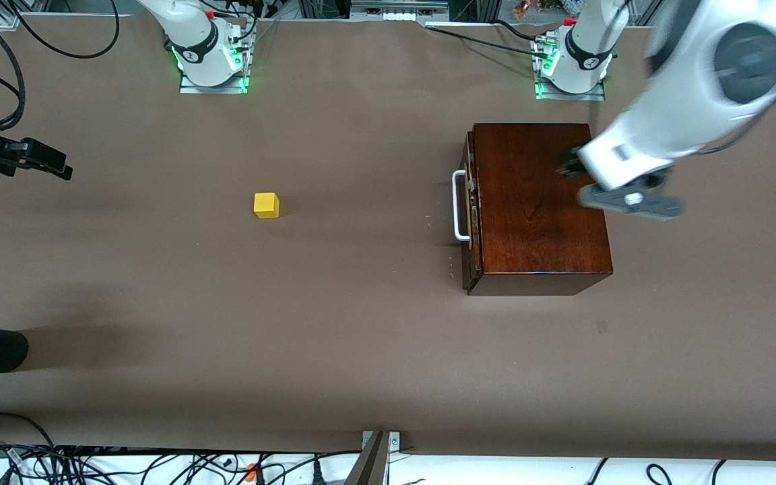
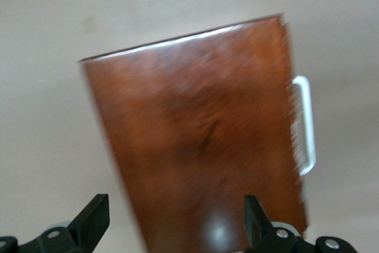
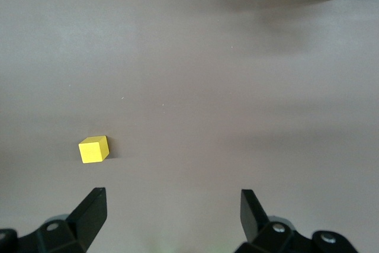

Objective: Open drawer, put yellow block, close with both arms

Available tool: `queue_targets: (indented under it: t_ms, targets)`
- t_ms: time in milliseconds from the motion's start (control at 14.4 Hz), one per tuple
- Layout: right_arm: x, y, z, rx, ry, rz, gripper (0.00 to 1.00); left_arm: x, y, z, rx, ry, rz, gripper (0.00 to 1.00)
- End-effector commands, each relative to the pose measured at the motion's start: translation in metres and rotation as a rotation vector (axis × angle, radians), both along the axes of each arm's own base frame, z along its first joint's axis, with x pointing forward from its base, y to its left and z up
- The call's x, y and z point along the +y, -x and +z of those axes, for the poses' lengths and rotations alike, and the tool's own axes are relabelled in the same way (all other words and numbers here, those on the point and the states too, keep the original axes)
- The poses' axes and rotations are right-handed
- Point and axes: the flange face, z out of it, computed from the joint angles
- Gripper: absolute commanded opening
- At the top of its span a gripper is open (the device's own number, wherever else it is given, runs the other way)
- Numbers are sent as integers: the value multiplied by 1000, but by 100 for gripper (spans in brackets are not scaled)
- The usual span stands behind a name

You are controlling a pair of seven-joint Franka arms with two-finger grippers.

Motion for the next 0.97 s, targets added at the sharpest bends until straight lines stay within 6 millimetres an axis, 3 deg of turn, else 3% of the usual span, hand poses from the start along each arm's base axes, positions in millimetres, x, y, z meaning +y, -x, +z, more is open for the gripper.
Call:
queue_targets:
  t_ms: [0, 278, 486, 694, 902]
  targets:
    - [0, 1, 3, -4, -5, -1, 100, -78, 4, -36, -16, 3, 63, 100]
    - [0, 1, 3, -4, -5, -1, 100, -154, 24, -87, -26, -5, 146, 100]
    - [0, 0, 2, -2, -5, -1, 100, -189, 48, -118, -72, -124, 107, 100]
    - [0, 1, 3, -4, -5, -1, 100, -206, 64, -154, -76, -205, 76, 100]
    - [0, 1, 3, -4, -5, -1, 100, -200, 78, -182, -89, -296, 26, 100]
